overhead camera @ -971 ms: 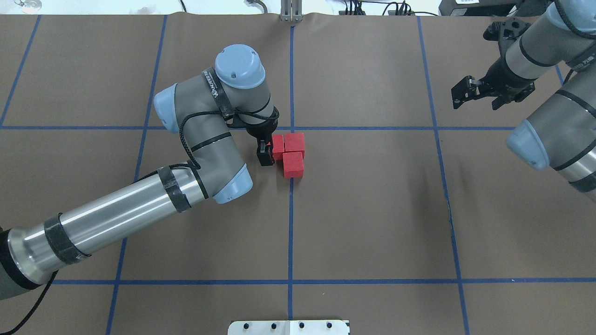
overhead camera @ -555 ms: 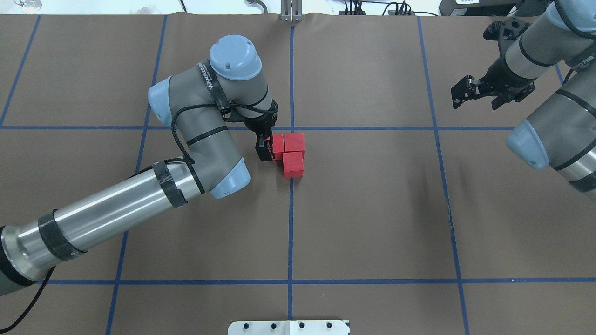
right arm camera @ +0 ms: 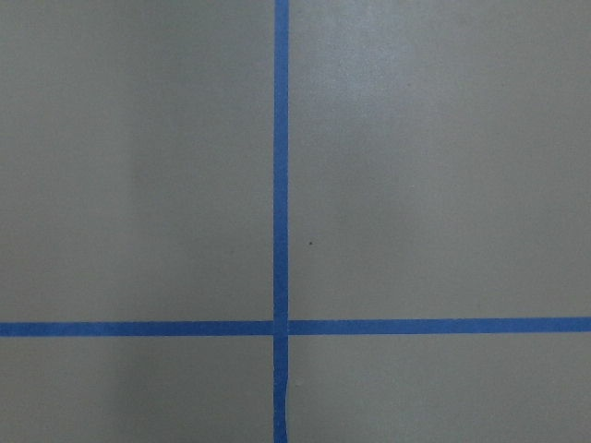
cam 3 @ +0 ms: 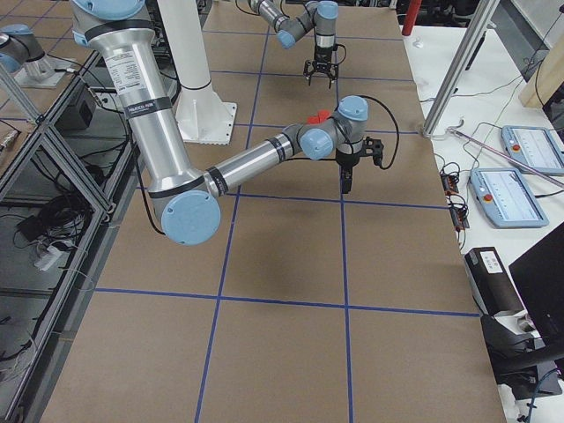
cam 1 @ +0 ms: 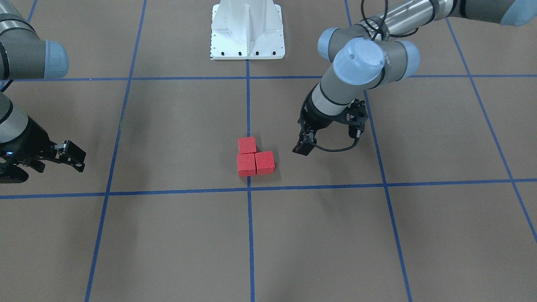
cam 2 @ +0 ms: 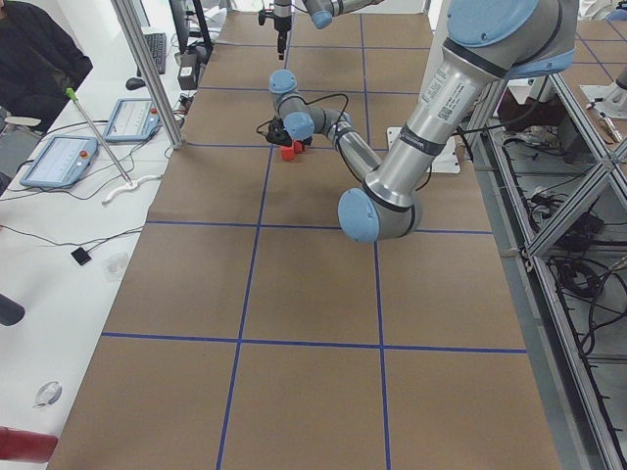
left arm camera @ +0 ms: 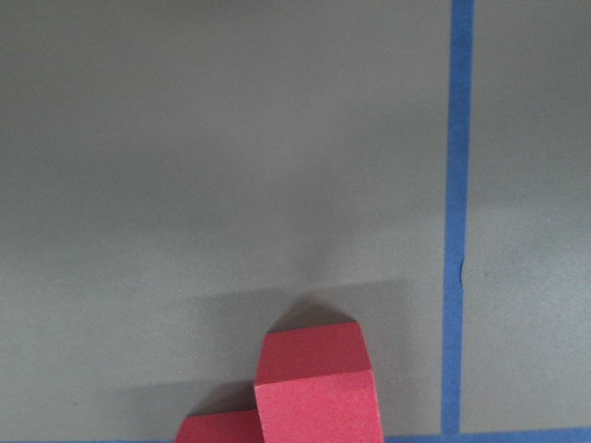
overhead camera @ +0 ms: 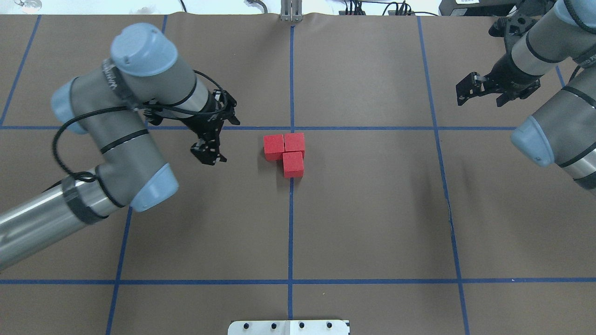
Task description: Form red blocks into L shape at center
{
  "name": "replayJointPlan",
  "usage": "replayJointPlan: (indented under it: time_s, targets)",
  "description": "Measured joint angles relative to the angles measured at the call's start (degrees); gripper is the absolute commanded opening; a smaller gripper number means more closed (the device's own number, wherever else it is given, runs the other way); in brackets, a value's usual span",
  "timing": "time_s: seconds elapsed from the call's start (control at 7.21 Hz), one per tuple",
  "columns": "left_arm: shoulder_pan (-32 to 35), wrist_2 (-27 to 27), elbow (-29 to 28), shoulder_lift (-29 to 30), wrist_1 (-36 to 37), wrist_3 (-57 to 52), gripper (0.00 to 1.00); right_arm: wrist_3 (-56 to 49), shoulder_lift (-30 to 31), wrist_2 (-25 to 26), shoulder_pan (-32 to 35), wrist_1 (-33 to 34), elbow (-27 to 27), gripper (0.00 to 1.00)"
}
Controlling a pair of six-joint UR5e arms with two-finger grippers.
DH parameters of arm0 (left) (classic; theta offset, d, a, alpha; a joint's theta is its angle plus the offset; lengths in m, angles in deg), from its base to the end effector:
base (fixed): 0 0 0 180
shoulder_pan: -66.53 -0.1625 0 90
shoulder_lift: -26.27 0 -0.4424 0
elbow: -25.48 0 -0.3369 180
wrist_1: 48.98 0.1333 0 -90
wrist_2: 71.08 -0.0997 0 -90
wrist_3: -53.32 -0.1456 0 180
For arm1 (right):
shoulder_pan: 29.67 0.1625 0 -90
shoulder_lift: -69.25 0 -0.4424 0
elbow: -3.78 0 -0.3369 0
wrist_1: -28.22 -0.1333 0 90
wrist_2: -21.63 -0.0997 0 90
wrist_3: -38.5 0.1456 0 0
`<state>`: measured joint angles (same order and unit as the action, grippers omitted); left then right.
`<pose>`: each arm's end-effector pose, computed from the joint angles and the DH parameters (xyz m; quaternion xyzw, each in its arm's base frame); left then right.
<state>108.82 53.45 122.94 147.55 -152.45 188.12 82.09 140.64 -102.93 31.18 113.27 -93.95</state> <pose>0.4455 -0.4738 0.3245 -0.2757 0.4143 -0.4961 0.7115 -0.2434 -0.5405 0.4830 0.0377 -0.3830 0.0361 0.9223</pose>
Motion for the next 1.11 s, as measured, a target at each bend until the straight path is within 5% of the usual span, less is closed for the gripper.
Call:
replayJointPlan:
  time_s: [0.28, 0.56, 1.11]
  targets:
    - [4.0, 0.2, 12.7, -16.7, -0.2, -23.6, 1.00, -0.3, 0.6, -0.7, 3.5, 0.3, 0.0, 1.00]
    - [13.3, 0.6, 16.1, -30.0, -0.6, -55.9, 1.00, -5.8, 4.0, -2.9, 8.4, 0.5, 0.0, 1.00]
    - [38.5, 12.2, 2.3, -35.8, -0.5, -109.9, 1.00, -29.0, 14.1, -8.8, 21.7, 3.1, 0.8, 1.00]
